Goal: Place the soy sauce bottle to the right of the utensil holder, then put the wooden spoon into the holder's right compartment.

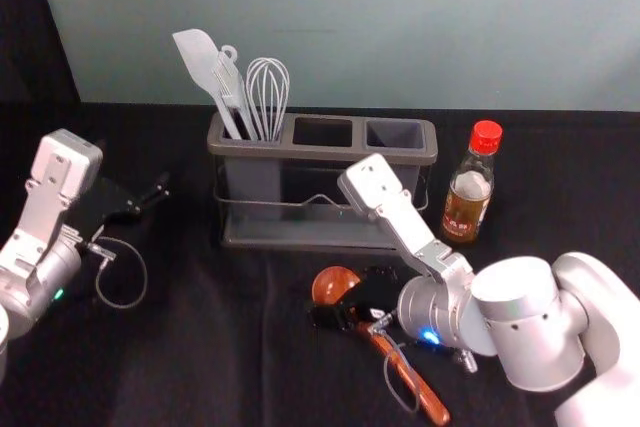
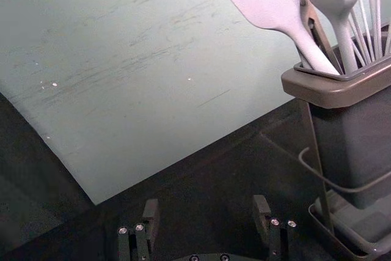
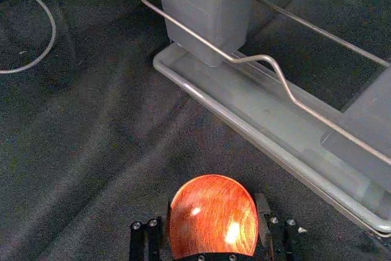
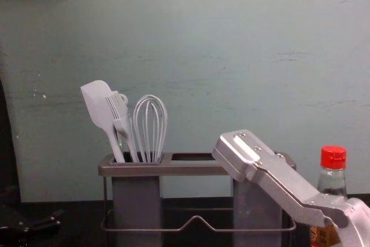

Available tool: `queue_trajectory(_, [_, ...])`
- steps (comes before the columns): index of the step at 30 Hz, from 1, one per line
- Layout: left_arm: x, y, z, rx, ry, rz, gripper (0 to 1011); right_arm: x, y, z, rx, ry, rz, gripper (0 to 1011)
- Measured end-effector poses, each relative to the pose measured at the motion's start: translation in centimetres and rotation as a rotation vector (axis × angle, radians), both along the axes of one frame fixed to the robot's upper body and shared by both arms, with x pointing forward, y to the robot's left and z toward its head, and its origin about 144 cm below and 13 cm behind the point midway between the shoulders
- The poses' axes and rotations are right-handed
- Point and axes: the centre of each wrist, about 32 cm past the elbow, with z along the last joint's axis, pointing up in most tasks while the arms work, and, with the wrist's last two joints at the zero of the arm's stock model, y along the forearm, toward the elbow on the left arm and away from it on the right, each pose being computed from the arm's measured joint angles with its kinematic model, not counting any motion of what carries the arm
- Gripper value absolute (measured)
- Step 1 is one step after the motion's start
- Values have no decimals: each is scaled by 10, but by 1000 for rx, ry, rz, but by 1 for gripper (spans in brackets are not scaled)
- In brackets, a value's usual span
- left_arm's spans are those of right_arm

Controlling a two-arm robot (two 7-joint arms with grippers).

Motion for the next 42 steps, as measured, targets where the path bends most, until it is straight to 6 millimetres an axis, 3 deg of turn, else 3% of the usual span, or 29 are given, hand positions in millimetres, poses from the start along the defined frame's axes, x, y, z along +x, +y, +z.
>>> queue_trajectory(8, [0,0,0,0,0,0,1005,-15,-9,12,51,-127,18,837])
queue_trajectory(26, [0,0,0,0,0,0,1005,-43,-50,55,319,-464,39,838])
queue_trajectory(35, [0,0,0,0,0,0,1005,-41,-55,74,397,-674,36,837])
queue_trajectory(42, [0,0,0,0,0,0,1005,-23,-48,84,398,-815,14,837])
